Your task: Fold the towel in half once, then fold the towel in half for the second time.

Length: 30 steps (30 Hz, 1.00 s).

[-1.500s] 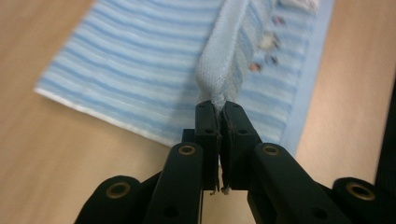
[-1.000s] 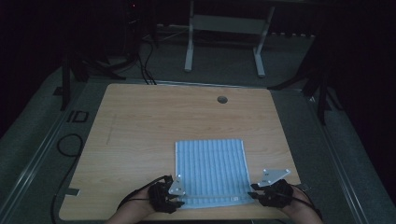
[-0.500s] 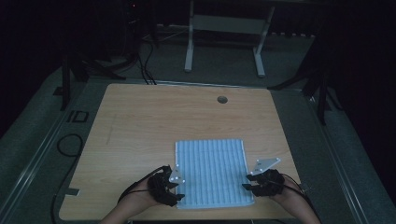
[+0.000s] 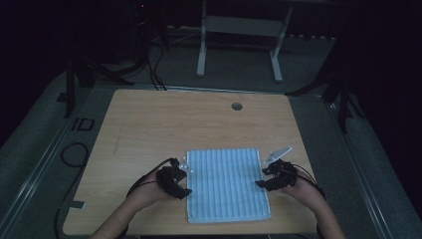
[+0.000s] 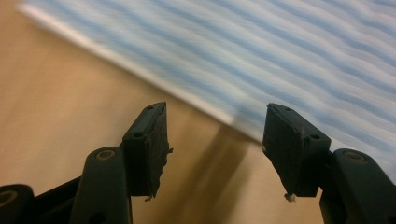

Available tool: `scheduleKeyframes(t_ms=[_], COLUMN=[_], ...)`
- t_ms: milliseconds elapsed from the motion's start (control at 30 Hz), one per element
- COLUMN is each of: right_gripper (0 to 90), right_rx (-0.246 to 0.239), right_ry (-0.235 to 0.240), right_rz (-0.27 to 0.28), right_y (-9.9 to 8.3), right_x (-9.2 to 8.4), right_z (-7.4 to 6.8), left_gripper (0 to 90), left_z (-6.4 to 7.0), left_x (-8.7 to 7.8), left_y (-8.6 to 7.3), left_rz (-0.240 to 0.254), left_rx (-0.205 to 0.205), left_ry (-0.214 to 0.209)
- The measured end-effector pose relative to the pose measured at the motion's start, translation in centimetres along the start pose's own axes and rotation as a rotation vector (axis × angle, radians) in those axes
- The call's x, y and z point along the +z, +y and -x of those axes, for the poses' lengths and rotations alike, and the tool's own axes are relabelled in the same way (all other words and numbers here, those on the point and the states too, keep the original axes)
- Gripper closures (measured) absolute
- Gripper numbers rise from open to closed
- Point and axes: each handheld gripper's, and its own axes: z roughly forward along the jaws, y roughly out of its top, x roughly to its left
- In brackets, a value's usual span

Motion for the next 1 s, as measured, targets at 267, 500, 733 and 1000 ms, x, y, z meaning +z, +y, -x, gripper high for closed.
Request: scheduleKeyframes(t_ms=[267,500,733,1000], right_gripper=[26.0,29.1,34.1,35.6], right_rx=[0.043,0.085,0.146,0.248], right_ry=[-0.038,-0.087,-0.055,-0.057], right_rz=[0.044,0.067,0.037,-0.034], right_y=[2.1,2.9,3.4,5.4], right_x=[-1.5,-2.0,-1.2,0.1], right_z=[2.1,3.3,5.0,7.4], left_gripper=[34.5,34.5,34.4,30.6], left_z=[-3.0,-3.6,-4.7,-6.7], left_x=[-0.9,-0.8,-0.5,0.4], left_y=[1.7,1.8,2.1,3.8], left_rz=[0.052,0.061,0.04,0.021], left_rx=[-0.079,-0.102,-0.135,-0.192], left_ry=[0.059,0.063,0.047,0.097])
